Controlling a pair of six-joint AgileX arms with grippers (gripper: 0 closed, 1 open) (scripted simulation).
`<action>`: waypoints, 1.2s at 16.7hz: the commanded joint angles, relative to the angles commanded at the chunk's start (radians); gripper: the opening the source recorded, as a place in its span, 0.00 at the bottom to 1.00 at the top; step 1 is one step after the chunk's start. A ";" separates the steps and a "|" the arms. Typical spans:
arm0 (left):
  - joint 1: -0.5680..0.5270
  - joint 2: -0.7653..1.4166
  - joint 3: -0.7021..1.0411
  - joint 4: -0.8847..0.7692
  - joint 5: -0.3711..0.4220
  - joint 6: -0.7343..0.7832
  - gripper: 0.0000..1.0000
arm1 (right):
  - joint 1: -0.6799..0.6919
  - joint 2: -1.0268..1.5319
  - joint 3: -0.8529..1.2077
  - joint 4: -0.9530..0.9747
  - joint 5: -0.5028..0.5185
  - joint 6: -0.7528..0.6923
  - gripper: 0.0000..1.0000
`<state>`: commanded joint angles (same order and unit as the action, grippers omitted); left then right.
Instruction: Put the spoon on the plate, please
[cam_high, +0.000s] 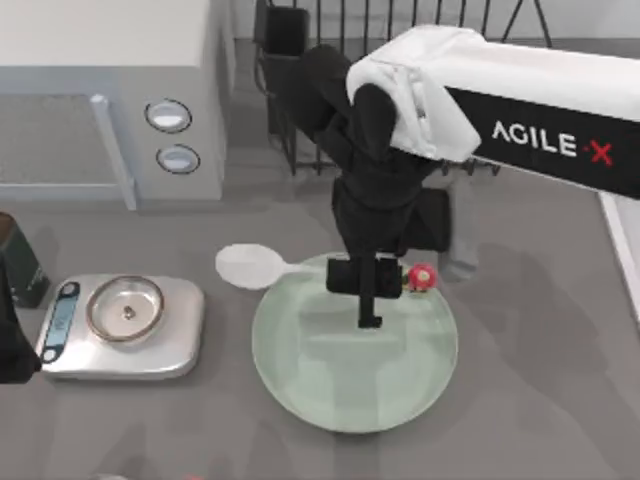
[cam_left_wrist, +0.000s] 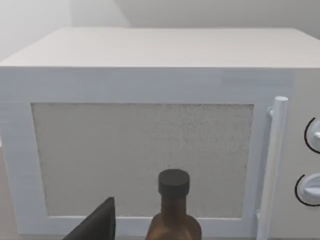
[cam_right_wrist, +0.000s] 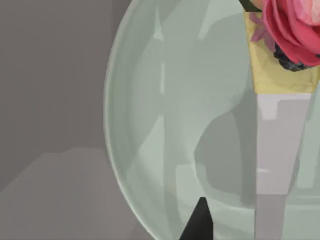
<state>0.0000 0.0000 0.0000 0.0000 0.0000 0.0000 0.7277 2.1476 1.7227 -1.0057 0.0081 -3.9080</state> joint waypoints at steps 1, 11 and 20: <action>0.000 0.000 0.000 0.000 0.000 0.000 1.00 | 0.007 0.002 -0.004 0.000 -0.005 -0.002 0.00; 0.000 0.000 0.000 0.000 0.000 0.000 1.00 | 0.041 0.066 -0.058 -0.012 -0.023 -0.005 0.00; 0.000 0.000 0.000 0.000 0.000 0.000 1.00 | 0.041 0.066 -0.058 -0.012 -0.023 -0.005 0.45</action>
<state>0.0000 0.0000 0.0000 0.0000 0.0000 0.0000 0.7686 2.2136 1.6643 -1.0181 -0.0151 -3.9126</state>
